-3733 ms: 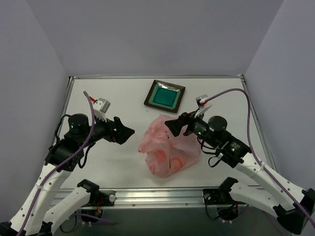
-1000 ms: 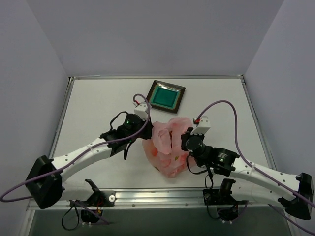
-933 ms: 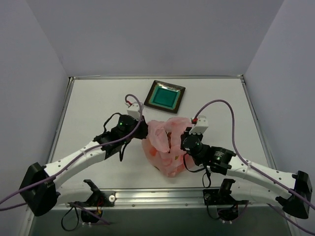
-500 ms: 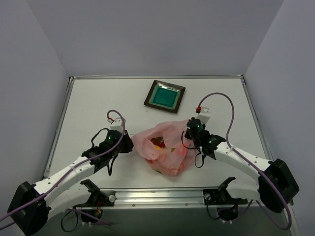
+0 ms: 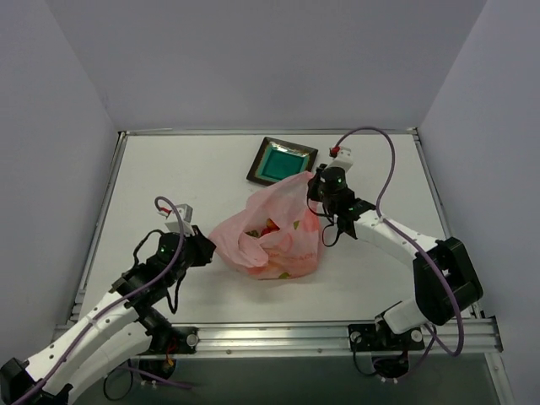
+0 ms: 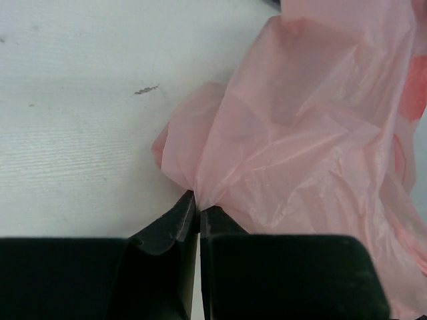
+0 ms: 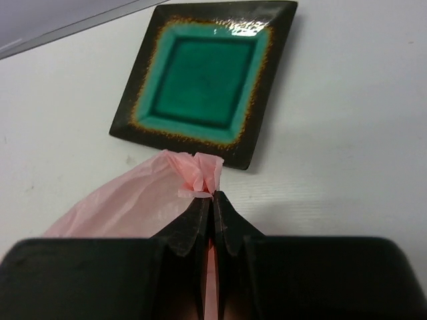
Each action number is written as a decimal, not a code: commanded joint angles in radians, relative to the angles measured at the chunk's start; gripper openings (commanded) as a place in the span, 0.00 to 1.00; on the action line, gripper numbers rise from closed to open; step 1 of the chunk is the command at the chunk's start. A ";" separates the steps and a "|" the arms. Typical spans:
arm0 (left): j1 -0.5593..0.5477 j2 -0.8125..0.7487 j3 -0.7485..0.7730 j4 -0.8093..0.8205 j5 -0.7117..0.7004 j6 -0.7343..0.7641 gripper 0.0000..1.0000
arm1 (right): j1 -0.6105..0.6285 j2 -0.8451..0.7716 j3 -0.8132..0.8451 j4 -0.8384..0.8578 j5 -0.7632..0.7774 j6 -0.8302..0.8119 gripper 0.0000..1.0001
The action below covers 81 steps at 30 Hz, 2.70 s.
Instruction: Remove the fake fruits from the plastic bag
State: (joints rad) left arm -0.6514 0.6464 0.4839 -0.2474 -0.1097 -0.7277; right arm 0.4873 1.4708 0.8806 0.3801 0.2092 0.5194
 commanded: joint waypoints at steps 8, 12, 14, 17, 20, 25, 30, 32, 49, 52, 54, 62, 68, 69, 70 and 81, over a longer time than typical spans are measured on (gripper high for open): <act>0.007 0.169 0.056 0.120 0.045 0.004 0.02 | 0.008 -0.230 -0.308 -0.012 0.025 0.074 0.01; 0.010 0.229 0.070 0.181 0.087 0.007 0.02 | -0.013 -0.297 -0.313 -0.101 0.064 0.036 0.07; 0.009 0.229 0.071 0.189 0.093 0.008 0.02 | -0.013 -0.355 -0.264 -0.157 0.036 0.008 0.38; 0.009 0.220 0.071 0.191 0.102 0.008 0.02 | 0.003 -0.420 -0.195 -0.269 -0.019 -0.025 0.79; 0.009 0.213 0.062 0.195 0.110 0.013 0.02 | 0.082 -0.490 -0.144 -0.340 0.030 -0.035 0.83; 0.013 0.199 0.067 0.189 0.110 0.019 0.02 | 0.267 -0.506 -0.059 -0.452 0.165 -0.053 0.56; 0.015 0.197 0.090 0.159 0.137 0.033 0.02 | 0.417 -0.400 -0.002 -0.425 0.159 -0.053 0.22; 0.015 0.191 0.105 0.145 0.142 0.034 0.02 | 0.474 -0.334 -0.011 -0.342 0.087 -0.052 0.22; 0.019 0.003 0.228 -0.253 0.304 0.042 0.68 | 0.432 -0.107 -0.075 0.086 -0.257 0.027 0.10; 0.006 0.002 0.196 -0.186 0.425 -0.005 0.70 | 0.407 -0.075 -0.066 0.153 -0.280 0.085 0.00; -0.025 0.022 0.174 -0.065 0.475 -0.035 0.76 | 0.407 -0.060 -0.063 0.169 -0.275 0.106 0.00; -0.139 0.270 0.148 0.331 0.407 -0.101 0.80 | 0.399 -0.072 -0.118 0.229 -0.284 0.188 0.00; -0.152 0.314 0.102 0.439 0.239 -0.122 0.62 | 0.398 -0.086 -0.149 0.257 -0.312 0.214 0.00; -0.152 0.303 0.082 0.453 0.222 -0.122 0.57 | 0.398 -0.089 -0.149 0.249 -0.309 0.215 0.00; -0.152 0.292 0.076 0.456 0.187 -0.122 0.52 | 0.398 -0.092 -0.150 0.247 -0.309 0.215 0.00; -0.169 0.252 0.005 0.540 0.142 -0.121 0.64 | 0.405 -0.130 -0.196 0.247 -0.291 0.243 0.00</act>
State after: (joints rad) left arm -0.8116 0.8688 0.5030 0.1825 0.0143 -0.8387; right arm 0.8890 1.3724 0.6975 0.5804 -0.0845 0.7368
